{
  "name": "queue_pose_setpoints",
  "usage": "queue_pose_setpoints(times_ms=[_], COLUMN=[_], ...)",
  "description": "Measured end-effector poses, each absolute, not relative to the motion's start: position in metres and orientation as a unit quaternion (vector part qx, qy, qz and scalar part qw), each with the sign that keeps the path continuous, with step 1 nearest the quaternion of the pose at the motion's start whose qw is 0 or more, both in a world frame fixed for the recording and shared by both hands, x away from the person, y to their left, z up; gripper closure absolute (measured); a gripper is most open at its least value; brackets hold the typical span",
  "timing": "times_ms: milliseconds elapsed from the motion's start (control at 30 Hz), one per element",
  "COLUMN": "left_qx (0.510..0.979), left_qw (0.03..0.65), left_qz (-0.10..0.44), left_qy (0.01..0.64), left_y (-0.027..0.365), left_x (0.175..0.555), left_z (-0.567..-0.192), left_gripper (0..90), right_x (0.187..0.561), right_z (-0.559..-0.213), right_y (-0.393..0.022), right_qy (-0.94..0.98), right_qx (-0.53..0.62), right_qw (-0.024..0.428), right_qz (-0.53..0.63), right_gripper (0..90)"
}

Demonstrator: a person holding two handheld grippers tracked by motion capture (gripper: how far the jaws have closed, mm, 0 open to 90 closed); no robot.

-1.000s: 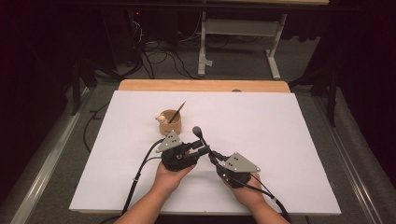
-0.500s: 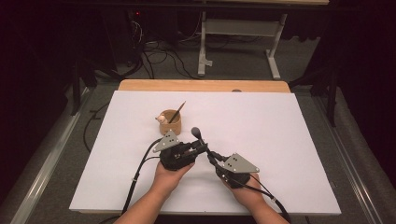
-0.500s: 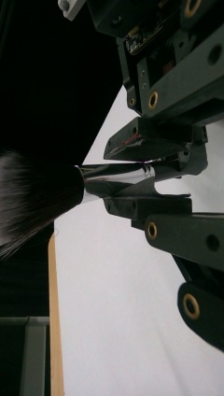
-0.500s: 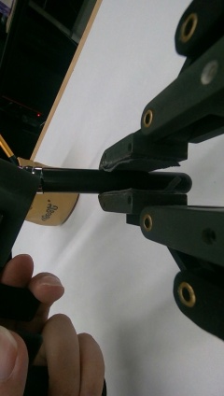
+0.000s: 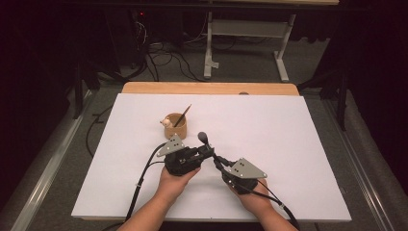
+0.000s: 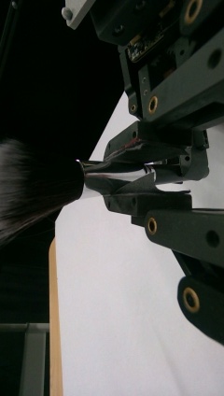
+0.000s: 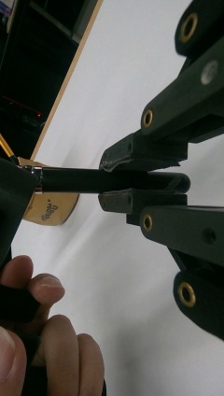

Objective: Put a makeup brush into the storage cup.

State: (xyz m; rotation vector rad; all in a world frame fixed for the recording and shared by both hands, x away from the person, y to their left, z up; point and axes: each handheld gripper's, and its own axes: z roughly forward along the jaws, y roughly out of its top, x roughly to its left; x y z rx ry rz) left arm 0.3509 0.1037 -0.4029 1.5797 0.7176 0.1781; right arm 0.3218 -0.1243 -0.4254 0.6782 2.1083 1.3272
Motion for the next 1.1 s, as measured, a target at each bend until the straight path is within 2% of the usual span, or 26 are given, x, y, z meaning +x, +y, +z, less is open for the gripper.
queue_pose_setpoints(times_ms=[1100], left_qx=[0.692], left_qw=[0.649], left_qz=[0.074], left_qy=[0.307], left_y=[0.1038], left_x=[0.3496], left_z=[-0.4047], left_gripper=[76.6], right_x=[0.3215], right_z=[-0.4265], right_y=[-0.1231], right_qy=[0.786], right_qx=[0.256], right_qw=[0.274], right_qz=[0.492], right_gripper=[80.6])
